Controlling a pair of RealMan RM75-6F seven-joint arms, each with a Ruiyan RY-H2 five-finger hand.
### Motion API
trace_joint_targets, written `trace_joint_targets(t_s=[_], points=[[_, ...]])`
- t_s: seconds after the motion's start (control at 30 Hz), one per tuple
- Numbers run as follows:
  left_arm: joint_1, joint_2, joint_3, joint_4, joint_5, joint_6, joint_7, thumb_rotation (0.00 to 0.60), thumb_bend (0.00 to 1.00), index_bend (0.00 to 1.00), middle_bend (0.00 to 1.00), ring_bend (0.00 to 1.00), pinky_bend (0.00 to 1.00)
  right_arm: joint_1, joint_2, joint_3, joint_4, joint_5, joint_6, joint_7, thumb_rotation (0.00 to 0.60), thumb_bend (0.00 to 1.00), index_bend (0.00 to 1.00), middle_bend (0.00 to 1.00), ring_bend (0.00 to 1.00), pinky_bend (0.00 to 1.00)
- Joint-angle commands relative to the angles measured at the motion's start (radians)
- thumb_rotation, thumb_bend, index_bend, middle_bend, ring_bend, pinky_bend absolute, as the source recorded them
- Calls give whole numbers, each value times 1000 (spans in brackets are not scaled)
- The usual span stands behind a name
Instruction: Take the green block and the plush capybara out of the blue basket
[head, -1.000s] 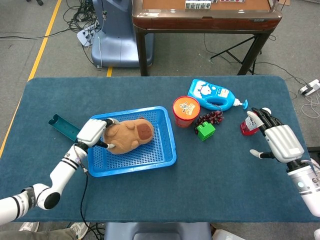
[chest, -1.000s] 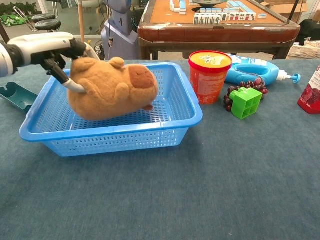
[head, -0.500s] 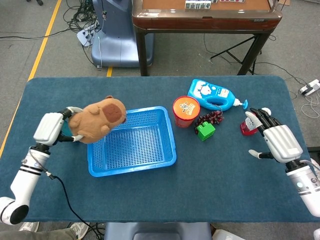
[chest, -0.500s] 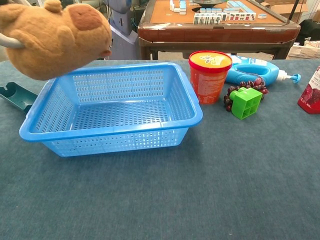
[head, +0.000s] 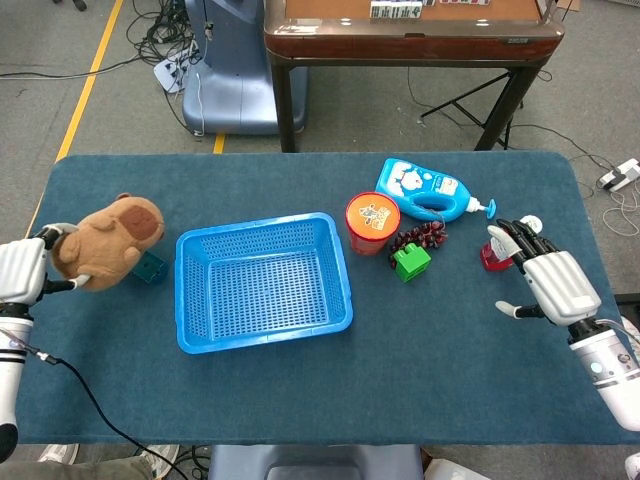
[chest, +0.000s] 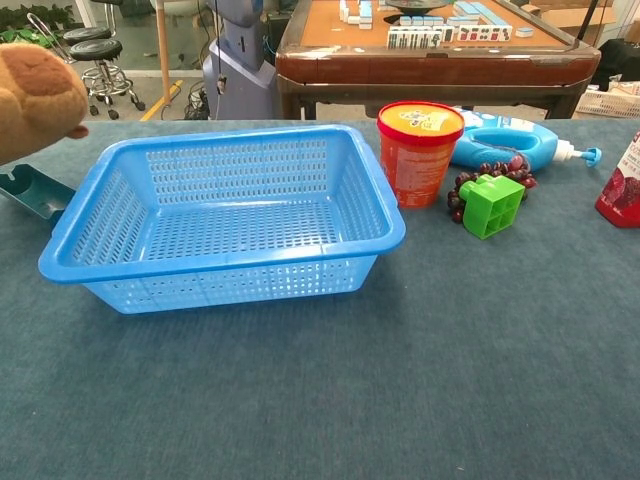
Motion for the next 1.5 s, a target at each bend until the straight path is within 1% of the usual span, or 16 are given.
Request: trace_joint_targets(t_s=[0.03, 0.13, 0.23, 0.3, 0.33, 0.4, 0.43, 0.47, 0.57, 0.63, 0.7, 0.77, 0.83, 1.17, 1.33, 1.5], points=[[19, 3, 27, 10, -27, -53, 8, 600, 250, 489, 511, 594, 812, -2, -1, 0, 3, 1, 2, 1, 600, 49, 0, 46, 25, 189], [33, 16, 54, -10, -30, -83, 29, 600, 249, 435, 474, 551, 780, -6, 1, 1, 5, 5, 6, 3, 600, 49, 0, 46, 25, 189], [41, 22, 73, -32, -39, -112, 41, 600, 247, 327, 374, 456, 694, -10, 3, 3, 6, 7, 12, 3, 600, 49, 0, 46, 25, 189], [44, 28, 83, -47, -46, -132, 51, 600, 246, 244, 292, 372, 622, -13, 6, 4, 5, 8, 17, 4, 600, 49, 0, 46, 25, 189], [45, 37, 88, -62, -50, -144, 58, 583, 246, 161, 217, 284, 549, -16, 7, 5, 4, 10, 22, 5, 600, 49, 0, 46, 25, 189], [49, 53, 91, -94, -61, -146, 71, 497, 245, 47, 103, 142, 429, -22, 11, 5, 3, 12, 29, 6, 600, 49, 0, 47, 24, 189], [53, 61, 88, -115, -61, -133, 81, 416, 243, 7, 41, 61, 353, -25, 13, 4, 2, 14, 31, 4, 600, 49, 0, 47, 24, 189], [58, 63, 85, -128, -55, -115, 85, 364, 237, 0, 10, 21, 304, -28, 15, 4, 2, 16, 33, 3, 600, 49, 0, 47, 25, 189], [75, 69, 79, -165, -25, -57, 90, 284, 222, 0, 0, 0, 215, -40, 20, 0, 2, 25, 38, 2, 600, 54, 0, 46, 25, 189], [88, 76, 76, -187, 0, -19, 96, 271, 222, 0, 0, 0, 195, -52, 21, -4, 3, 30, 46, 3, 600, 65, 0, 47, 25, 189], [98, 80, 72, -210, 12, 13, 105, 288, 222, 0, 0, 0, 184, -65, 23, -9, 4, 36, 55, 4, 600, 76, 0, 47, 24, 189], [112, 76, 64, -235, 30, 65, 119, 503, 222, 0, 0, 0, 182, -85, 24, -18, 5, 39, 71, -5, 600, 83, 0, 46, 25, 189], [124, 66, 66, -249, 56, 105, 139, 600, 222, 0, 0, 0, 182, -105, 18, -25, 8, 41, 92, -21, 600, 87, 0, 51, 27, 189], [189, 39, 108, -358, 152, 241, 266, 600, 222, 0, 0, 0, 182, -247, -63, -75, 31, 20, 270, -100, 600, 132, 0, 120, 77, 218], [240, -7, 123, -347, 211, 343, 295, 600, 222, 0, 0, 0, 182, -303, -90, -100, 46, -3, 328, -97, 600, 134, 0, 138, 93, 230], [285, -40, 157, -327, 260, 392, 314, 600, 222, 0, 0, 0, 182, -330, -105, -111, 61, -16, 348, -84, 600, 140, 2, 147, 97, 233]])
